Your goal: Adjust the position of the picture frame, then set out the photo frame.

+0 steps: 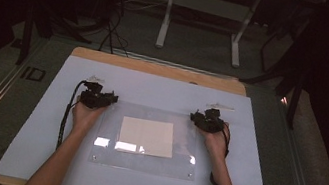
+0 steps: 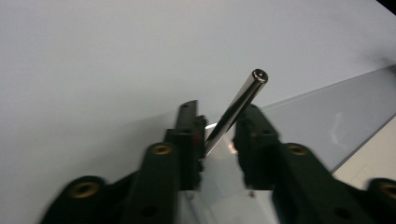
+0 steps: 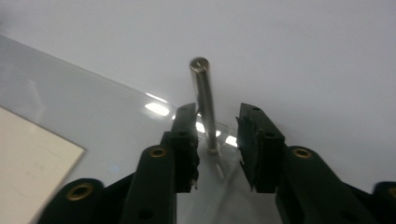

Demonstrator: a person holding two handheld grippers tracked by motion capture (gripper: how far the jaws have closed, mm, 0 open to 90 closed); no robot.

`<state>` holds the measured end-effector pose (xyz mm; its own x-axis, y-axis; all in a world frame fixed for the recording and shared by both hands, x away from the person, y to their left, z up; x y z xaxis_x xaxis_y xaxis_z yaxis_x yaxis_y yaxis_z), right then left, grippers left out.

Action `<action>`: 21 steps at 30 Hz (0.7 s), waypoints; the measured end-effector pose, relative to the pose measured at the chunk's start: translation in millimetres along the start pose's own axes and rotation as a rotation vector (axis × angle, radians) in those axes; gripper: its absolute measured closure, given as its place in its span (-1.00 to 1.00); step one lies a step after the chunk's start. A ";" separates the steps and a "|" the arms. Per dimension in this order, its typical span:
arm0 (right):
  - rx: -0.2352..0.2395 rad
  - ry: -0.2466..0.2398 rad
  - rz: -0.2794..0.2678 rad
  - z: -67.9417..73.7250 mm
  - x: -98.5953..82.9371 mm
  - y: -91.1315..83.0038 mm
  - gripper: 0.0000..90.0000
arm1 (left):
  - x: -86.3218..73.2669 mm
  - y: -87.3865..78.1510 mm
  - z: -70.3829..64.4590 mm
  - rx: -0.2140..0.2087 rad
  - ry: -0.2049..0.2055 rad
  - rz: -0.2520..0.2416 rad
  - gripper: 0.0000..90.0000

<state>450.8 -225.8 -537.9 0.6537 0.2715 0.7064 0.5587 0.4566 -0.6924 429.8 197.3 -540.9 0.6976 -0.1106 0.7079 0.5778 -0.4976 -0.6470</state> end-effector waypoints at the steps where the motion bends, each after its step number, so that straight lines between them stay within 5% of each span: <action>1: -0.005 -0.016 -0.003 -1.0 -0.8 -1.8 0.44 | -1.1 -1.7 0.1 -0.005 0.011 -0.014 0.47; 9: -0.029 -0.087 -0.089 0.1 0.7 -21.1 0.35 | -2.0 -10.6 -0.2 0.003 0.053 -0.080 0.04; 14: -0.022 -0.106 -0.109 3.5 3.1 -22.7 0.40 | -1.6 -19.1 4.8 -0.023 0.051 -0.151 0.01; 21: -0.026 -0.098 -0.121 5.8 2.6 -19.2 0.64 | -1.6 -22.7 5.5 -0.044 0.073 -0.166 0.12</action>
Point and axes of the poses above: each handheld gripper's, and its own axes: y roughly forward along the jaws, x roughly out of its top, z roughly to its left, the point moved 1 cm from there along y, roughly forward along the jaws, and after that the axes turned 5 degrees about z, right-handed, at the moved point
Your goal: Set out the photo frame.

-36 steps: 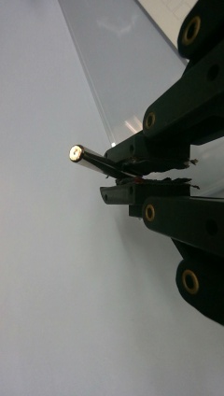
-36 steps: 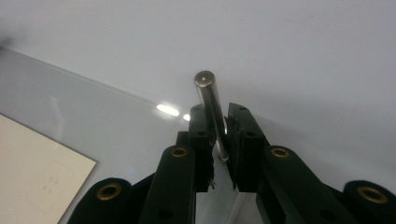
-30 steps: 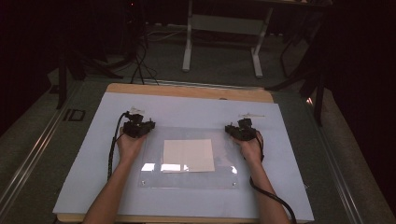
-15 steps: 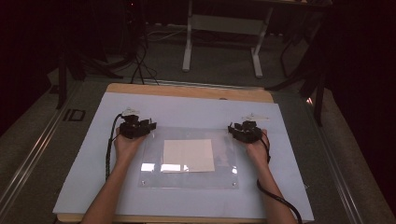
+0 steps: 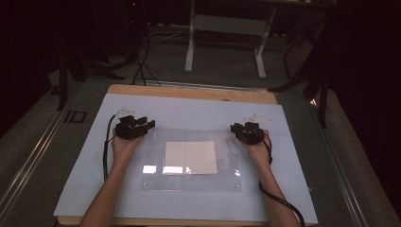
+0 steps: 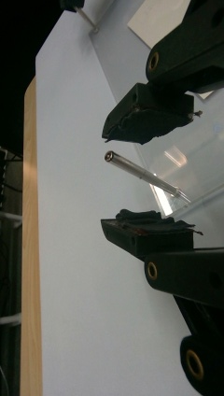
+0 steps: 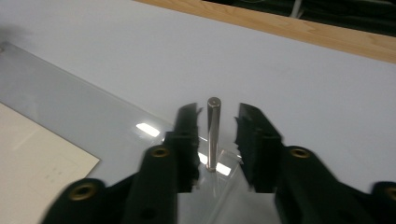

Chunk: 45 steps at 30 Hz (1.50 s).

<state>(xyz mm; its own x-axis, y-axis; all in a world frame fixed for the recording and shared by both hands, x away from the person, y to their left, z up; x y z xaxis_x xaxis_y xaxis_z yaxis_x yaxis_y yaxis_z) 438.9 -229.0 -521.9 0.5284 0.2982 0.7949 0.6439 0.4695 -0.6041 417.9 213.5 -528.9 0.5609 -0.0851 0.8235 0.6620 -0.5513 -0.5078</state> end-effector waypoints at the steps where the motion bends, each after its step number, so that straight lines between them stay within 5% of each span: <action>1: -0.010 0.004 -0.013 -0.2 -0.6 -0.3 0.70 | 0.0 0.5 -0.5 -0.001 0.002 0.001 0.12; 11: 0.000 0.018 -0.045 3.1 0.8 -1.1 0.85 | -0.8 4.1 -3.3 0.002 0.004 0.014 0.18; 14: -0.010 0.014 -0.041 4.2 1.0 -0.5 0.88 | -0.8 6.0 -9.4 0.013 0.035 0.017 0.22; 20: -0.018 0.019 -0.040 5.2 1.0 -0.3 0.88 | 0.5 8.2 -15.7 0.046 0.067 0.022 0.53; 24: -0.017 0.025 -0.038 5.0 1.3 -0.3 0.88 | 0.1 6.8 -12.6 0.060 0.048 0.016 0.79; 28: -0.010 0.033 -0.038 4.4 1.1 0.0 0.88 | 0.0 6.7 -13.4 0.071 0.065 0.015 0.83; 45: -0.012 0.076 -0.002 2.8 7.1 2.9 0.89 | 6.9 11.3 -4.7 0.012 -0.029 0.048 0.82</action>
Point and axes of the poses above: each handheld gripper's, and its own axes: y roughly forward along the jaws, x roughly out of its top, z roughly to its left, the point moved 1 cm from there along y, roughly forward along the jaws, and after that the axes turned 5 degrees about z, right-handed, at the moved point
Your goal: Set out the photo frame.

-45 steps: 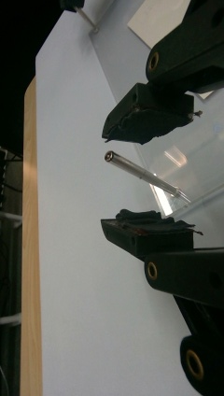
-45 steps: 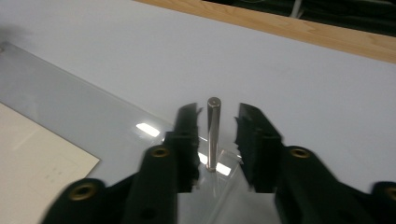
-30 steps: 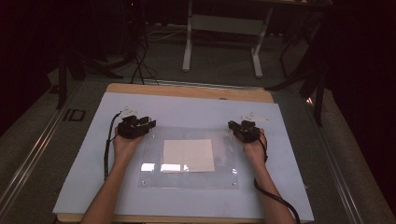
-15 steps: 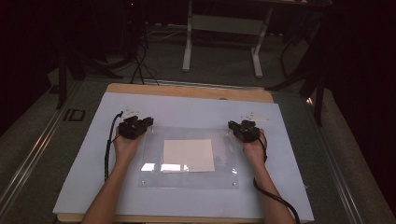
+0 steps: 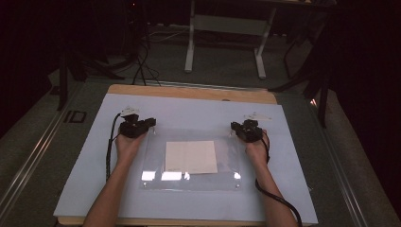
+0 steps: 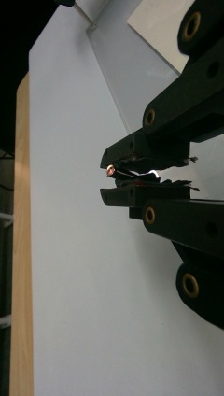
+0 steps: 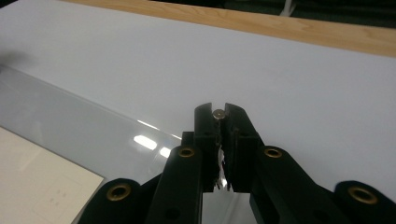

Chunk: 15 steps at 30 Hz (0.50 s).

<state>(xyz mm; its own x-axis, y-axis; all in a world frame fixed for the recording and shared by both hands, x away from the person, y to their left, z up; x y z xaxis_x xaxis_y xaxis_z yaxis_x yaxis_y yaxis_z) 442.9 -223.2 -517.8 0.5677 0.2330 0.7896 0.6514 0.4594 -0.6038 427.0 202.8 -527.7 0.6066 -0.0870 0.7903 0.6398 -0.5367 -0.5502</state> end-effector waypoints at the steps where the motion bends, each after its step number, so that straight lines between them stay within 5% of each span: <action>1: 0.002 0.010 0.003 -0.8 1.0 0.6 0.89 | 0.8 0.9 0.3 0.000 -0.008 0.003 0.82; 15: 0.038 0.091 0.047 -11.1 12.7 10.1 0.90 | 7.7 14.8 13.2 -0.056 -0.117 0.008 0.83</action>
Point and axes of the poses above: each handheld gripper's, and its own axes: y roughly forward along the jaws, x roughly out of its top, z roughly to its left, the point moved 1 cm from there along y, roughly forward along the jaws, and after that the axes turned 5 degrees about z, right-handed, at the moved point
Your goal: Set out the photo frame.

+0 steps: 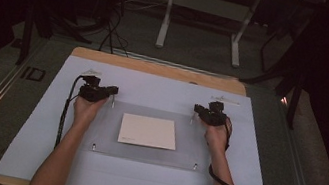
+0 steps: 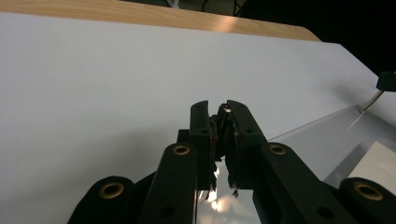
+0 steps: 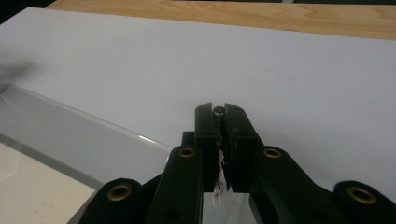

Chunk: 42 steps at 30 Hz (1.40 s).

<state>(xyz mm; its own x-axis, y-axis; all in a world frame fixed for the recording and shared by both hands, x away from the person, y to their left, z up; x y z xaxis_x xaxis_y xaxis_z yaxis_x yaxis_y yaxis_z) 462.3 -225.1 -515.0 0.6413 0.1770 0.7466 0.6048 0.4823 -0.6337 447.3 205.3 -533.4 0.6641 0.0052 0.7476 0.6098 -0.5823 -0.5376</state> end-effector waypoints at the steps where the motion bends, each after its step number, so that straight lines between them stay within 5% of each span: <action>1: 0.002 0.007 0.003 -0.3 0.9 0.5 0.90 | 0.8 0.9 0.5 -0.001 -0.008 0.003 0.83; 21: 0.036 0.094 0.026 -11.6 11.7 13.1 0.89 | 13.0 18.6 6.1 0.032 -0.126 0.045 0.87; 26: 0.021 0.057 0.026 -10.2 12.2 8.6 0.64 | 15.0 19.7 6.9 0.033 -0.146 0.057 0.87; 33: -0.020 -0.077 0.023 -1.8 12.0 -6.0 0.44 | 15.1 19.8 6.9 0.033 -0.150 0.059 0.87; 42: -0.044 -0.134 0.001 -3.2 -1.4 -20.3 0.26 | 15.3 20.0 7.1 0.031 -0.152 0.061 0.87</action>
<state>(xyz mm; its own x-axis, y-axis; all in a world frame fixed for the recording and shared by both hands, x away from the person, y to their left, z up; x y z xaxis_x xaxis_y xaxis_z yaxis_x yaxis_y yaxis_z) 450.6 -237.9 -503.8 0.5751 0.2915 0.7644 0.6264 0.4441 -0.6406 472.7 199.5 -535.5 0.7565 0.0953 0.6471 0.5781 -0.5602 -0.5933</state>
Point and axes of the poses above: each handheld gripper's, and its own axes: y roughly forward along the jaws, x roughly out of its top, z roughly to its left, the point moved 1 cm from there along y, roughly forward along the jaws, and after that the axes turned 5 degrees about z, right-handed, at the moved point
